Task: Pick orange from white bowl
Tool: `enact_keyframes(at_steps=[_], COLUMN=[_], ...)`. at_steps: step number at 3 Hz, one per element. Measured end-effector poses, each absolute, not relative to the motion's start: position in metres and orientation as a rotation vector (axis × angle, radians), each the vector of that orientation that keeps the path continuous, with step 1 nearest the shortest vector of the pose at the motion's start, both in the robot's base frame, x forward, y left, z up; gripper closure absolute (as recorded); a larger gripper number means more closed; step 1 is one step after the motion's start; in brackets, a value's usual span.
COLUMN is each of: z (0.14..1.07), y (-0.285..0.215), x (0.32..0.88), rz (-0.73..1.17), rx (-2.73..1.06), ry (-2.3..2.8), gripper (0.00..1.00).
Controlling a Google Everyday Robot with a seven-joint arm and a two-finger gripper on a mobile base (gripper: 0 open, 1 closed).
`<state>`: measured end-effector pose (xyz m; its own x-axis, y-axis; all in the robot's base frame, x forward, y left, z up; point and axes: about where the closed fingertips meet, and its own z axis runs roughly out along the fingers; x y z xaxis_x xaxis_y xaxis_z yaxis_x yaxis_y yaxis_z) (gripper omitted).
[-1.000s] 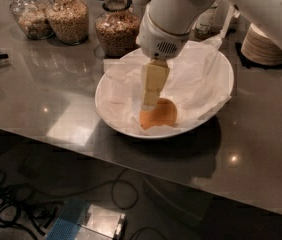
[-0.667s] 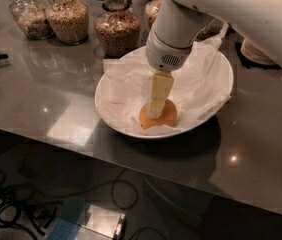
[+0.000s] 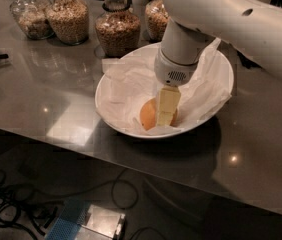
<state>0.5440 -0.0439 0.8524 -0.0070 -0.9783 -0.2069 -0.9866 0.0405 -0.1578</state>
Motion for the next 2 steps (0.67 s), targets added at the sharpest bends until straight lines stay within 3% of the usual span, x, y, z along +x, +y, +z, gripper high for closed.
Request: enact_keyframes(at_steps=[2], z=[0.8467], y=[-0.0397], x=[0.5432], rz=[0.009], rx=[-2.006], ry=[2.033], gripper=[0.00])
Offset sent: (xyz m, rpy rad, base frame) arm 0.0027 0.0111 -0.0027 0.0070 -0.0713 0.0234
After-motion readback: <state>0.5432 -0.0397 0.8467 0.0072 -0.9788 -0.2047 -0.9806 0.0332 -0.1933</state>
